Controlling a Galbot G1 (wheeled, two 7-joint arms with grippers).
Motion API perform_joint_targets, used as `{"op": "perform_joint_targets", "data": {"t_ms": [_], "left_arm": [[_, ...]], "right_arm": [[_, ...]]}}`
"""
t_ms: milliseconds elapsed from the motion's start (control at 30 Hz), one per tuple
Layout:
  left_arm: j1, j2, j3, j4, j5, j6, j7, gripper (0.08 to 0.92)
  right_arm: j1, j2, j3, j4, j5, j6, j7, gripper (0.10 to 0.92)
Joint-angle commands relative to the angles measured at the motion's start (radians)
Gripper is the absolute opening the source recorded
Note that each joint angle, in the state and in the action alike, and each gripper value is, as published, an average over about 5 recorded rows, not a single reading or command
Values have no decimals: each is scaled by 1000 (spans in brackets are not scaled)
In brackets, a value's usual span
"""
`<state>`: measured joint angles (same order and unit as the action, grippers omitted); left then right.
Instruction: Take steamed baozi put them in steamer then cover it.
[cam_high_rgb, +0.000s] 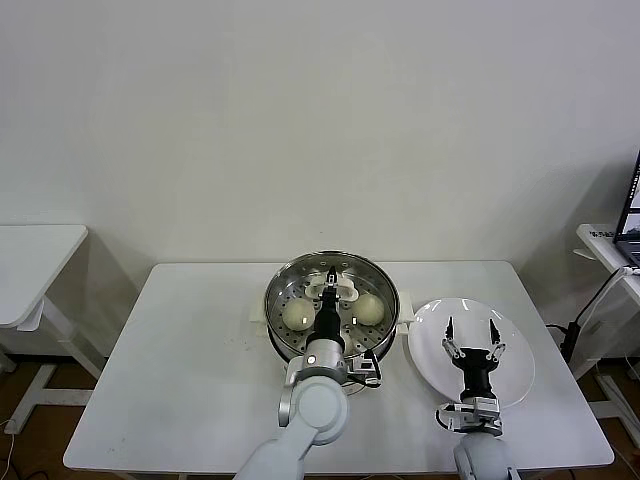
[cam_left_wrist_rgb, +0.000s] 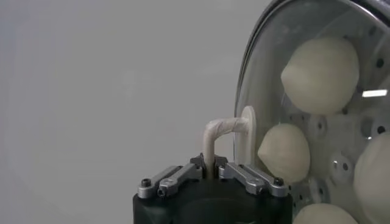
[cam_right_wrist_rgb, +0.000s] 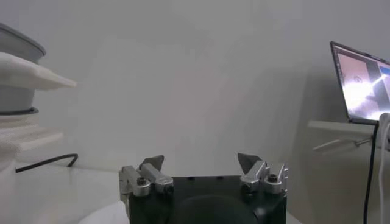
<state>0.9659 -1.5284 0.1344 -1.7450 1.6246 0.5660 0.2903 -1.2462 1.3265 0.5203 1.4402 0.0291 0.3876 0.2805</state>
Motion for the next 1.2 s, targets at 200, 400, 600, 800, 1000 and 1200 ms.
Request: {"op": "perform_joint_targets", "data": {"t_ms": [200,400,600,800,1000,1200], "left_arm": [[5,-1,-4,-18,2,-10,22,306],[15,7,-4,-58,-9,-11,27,478],[30,30,5,-120,-32,-9,35,620],[57,70,17,-188,-58,-7,45,647],[95,137,14,-277,-103,-4,57,762],[136,229,-26,-405,-237,-2,53,821]], "right_arm": [[-1,1,0,3,0,1,1,823],[-2,2,-1,4,-3,1,1,823],[-1,4,-2,6,-5,1,2,823],[2,5,-2,10,-6,0,3,823],[4,5,-3,13,-6,-1,5,823],[5,3,-2,13,-6,0,5,823]]}}
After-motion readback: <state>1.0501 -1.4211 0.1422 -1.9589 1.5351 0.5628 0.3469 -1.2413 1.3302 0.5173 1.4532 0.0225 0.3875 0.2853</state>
